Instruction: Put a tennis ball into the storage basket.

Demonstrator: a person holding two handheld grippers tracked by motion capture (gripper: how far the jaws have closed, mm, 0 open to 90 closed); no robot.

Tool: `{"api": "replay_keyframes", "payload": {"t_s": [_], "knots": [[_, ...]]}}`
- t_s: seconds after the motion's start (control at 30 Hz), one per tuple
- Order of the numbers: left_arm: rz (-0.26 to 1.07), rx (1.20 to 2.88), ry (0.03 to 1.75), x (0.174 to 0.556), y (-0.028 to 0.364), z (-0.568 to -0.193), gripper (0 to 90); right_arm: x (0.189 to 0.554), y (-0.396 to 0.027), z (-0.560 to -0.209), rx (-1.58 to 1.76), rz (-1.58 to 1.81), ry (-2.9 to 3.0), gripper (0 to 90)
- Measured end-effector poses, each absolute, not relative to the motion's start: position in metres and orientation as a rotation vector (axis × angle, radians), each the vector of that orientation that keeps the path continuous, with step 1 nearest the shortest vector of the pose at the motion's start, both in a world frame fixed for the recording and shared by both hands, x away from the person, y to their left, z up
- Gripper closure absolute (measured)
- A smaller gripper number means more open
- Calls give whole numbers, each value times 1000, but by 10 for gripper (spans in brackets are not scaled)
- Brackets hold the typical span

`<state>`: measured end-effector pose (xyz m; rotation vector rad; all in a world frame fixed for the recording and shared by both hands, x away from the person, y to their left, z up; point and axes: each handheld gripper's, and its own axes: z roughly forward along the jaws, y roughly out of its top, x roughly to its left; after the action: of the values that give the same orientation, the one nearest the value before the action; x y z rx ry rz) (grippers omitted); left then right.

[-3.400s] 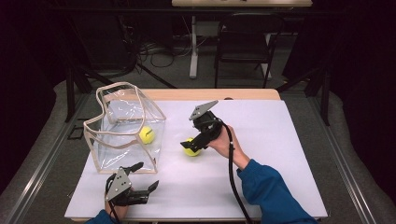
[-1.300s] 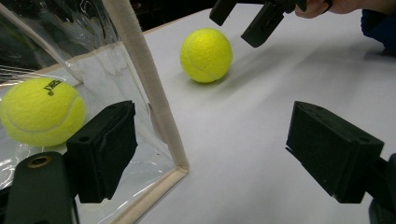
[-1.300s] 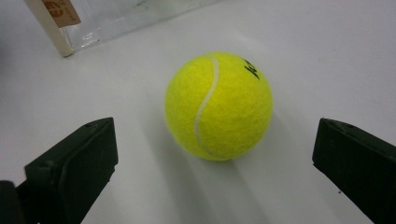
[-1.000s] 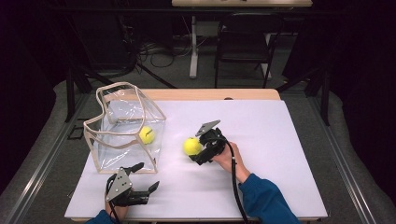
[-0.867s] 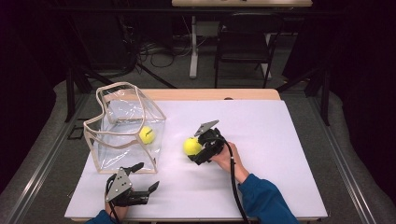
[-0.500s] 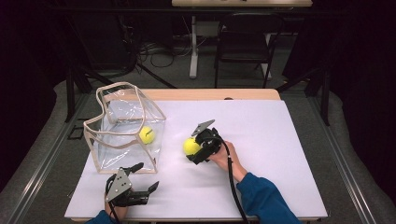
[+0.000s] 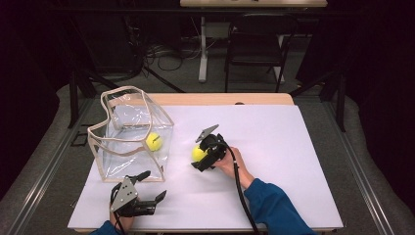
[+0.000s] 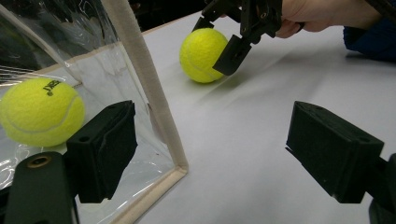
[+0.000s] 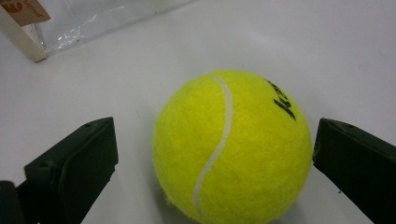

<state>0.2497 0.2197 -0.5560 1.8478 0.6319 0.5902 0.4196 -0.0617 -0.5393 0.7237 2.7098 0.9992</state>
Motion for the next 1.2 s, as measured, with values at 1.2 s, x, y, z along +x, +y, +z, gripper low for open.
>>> {"api": "replay_keyframes", "payload": {"t_s": [1.2], "knots": [[592,1853,630,249,220,-556,157,420,-64,-545,772,997,2694,258]]}}
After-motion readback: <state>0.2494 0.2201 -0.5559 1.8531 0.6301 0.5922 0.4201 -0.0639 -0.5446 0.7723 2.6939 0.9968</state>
